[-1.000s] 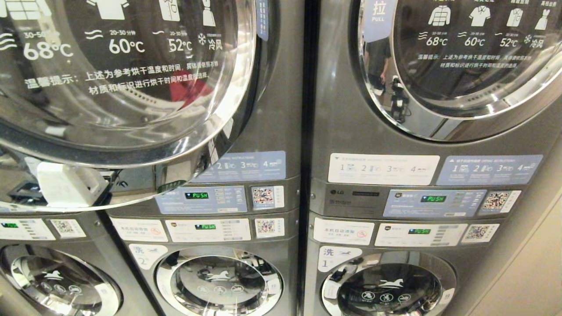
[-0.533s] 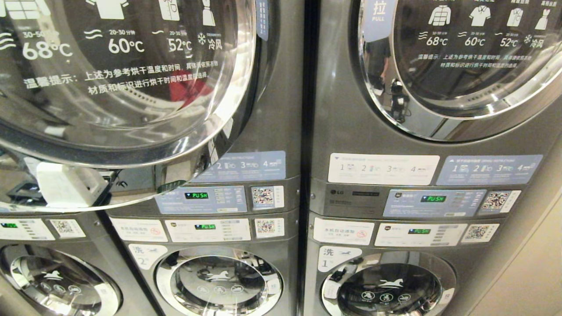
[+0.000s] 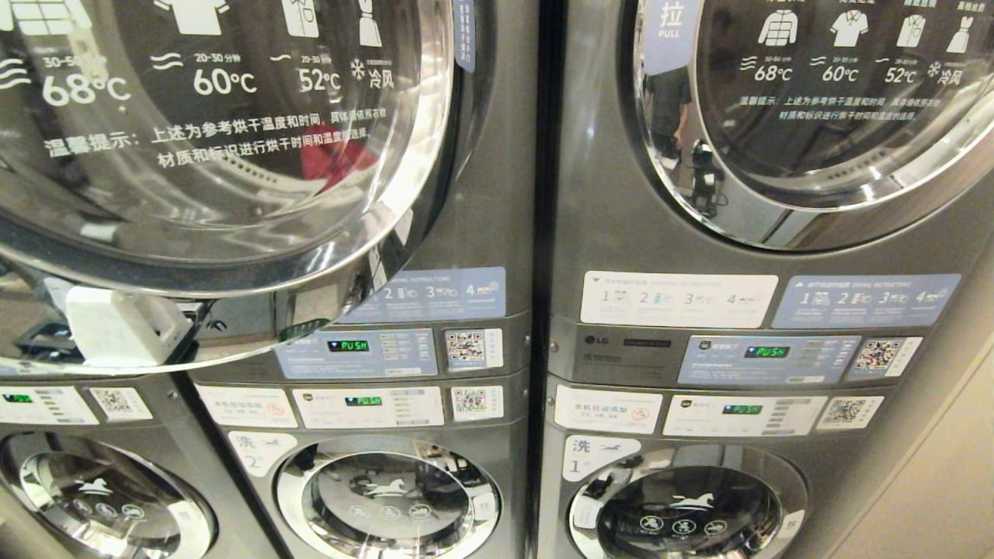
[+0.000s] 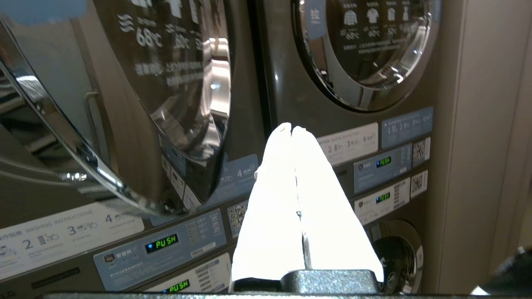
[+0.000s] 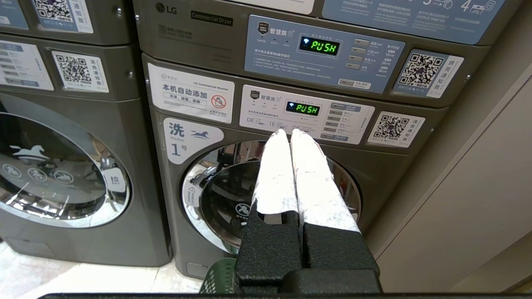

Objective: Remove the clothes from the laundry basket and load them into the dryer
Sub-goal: Close the dryer

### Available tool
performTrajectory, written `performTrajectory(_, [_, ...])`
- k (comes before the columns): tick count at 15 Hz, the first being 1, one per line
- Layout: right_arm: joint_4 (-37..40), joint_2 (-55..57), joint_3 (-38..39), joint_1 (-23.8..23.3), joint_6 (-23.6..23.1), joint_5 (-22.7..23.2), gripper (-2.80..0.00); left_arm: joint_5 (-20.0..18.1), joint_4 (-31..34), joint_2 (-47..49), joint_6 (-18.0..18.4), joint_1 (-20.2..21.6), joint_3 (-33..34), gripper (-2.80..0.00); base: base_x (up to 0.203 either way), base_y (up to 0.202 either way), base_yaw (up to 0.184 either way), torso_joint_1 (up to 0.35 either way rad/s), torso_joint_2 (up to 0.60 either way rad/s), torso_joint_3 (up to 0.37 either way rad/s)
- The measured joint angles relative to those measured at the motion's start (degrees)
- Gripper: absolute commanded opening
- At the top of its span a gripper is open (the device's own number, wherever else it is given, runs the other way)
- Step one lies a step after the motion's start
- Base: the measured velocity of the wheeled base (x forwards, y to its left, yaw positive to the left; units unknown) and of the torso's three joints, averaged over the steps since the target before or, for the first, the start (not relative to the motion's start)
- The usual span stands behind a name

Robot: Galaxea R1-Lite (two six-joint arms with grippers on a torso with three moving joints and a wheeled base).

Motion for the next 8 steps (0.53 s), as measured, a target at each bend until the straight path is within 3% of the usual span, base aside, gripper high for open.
performTrajectory(3, [0.0, 0.0, 0.0, 0.0, 0.1, 0.0, -2.80, 4.1, -7.0, 11.4, -2.4, 0.1, -3.9, -2.80, 0.000, 0.000, 0.000, 0.000, 0.00, 0.000])
performTrajectory(5, [-0.1, 0.0, 0.0, 0.0, 1.1, -0.1, -2.80, 10.6, -11.5, 18.7, -3.0, 0.3, -5.1, -2.80, 0.000, 0.000, 0.000, 0.000, 0.00, 0.000])
performTrajectory(8, [-0.1, 0.0, 0.1, 0.0, 2.4, -0.2, -2.80, 24.4, -17.9, 28.1, -5.1, 0.9, -5.7, -2.80, 0.000, 0.000, 0.000, 0.000, 0.00, 0.000])
